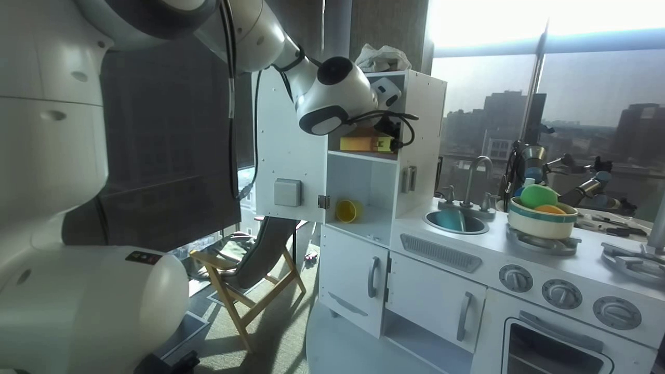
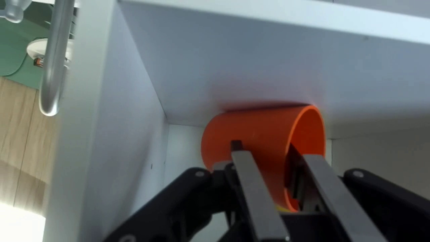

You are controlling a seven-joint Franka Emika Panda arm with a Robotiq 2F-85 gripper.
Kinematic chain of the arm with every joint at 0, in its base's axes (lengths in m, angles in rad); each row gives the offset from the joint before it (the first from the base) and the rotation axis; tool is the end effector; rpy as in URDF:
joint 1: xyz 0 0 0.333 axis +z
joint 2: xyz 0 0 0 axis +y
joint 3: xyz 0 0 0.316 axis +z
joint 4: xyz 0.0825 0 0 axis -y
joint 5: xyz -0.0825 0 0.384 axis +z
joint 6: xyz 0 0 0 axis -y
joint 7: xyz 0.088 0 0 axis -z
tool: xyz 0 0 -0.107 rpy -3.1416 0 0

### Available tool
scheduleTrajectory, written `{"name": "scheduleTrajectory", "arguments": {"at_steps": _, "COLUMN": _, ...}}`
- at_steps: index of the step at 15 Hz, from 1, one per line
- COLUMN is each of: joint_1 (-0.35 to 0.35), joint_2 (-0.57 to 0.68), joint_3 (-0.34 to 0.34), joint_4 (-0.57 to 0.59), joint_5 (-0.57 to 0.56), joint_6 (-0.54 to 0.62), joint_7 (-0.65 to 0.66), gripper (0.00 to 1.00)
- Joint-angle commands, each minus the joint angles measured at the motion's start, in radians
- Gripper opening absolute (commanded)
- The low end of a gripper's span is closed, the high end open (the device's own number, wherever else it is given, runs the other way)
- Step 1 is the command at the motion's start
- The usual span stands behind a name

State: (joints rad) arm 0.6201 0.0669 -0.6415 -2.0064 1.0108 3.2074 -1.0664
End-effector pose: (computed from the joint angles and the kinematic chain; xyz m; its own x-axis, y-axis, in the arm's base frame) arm 0.5883 -0.0842 0.5366 0.4427 0.0833 0.8928 -0.0454 -0.9923 0.1150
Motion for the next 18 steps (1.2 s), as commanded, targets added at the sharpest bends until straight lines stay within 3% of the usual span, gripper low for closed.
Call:
{"name": "scheduleTrajectory", "arguments": {"at_steps": 1, "joint_1": -0.005, "joint_2": 0.009, "joint_3": 0.001, "joint_4": 0.0, "joint_5": 0.012, "joint_6": 0.056, "joint_7": -0.013, "gripper": 0.09}}
{"name": "scheduleTrajectory", "arguments": {"at_steps": 3, "joint_1": -0.005, "joint_2": 0.004, "joint_3": -0.003, "joint_4": -0.015, "joint_5": 0.003, "joint_6": 0.063, "joint_7": -0.011, "gripper": 0.04}}
{"name": "scheduleTrajectory", "arguments": {"at_steps": 4, "joint_1": -0.004, "joint_2": -0.004, "joint_3": -0.007, "joint_4": -0.025, "joint_5": -0.003, "joint_6": 0.063, "joint_7": -0.01, "gripper": 0.08}}
{"name": "scheduleTrajectory", "arguments": {"at_steps": 8, "joint_1": 0.001, "joint_2": -0.048, "joint_3": -0.013, "joint_4": -0.066, "joint_5": -0.022, "joint_6": 0.071, "joint_7": -0.017, "gripper": 0.1}}
{"name": "scheduleTrajectory", "arguments": {"at_steps": 18, "joint_1": -0.028, "joint_2": -0.18, "joint_3": 0.005, "joint_4": -0.222, "joint_5": -0.14, "joint_6": 0.077, "joint_7": -0.005, "gripper": 0.09}}
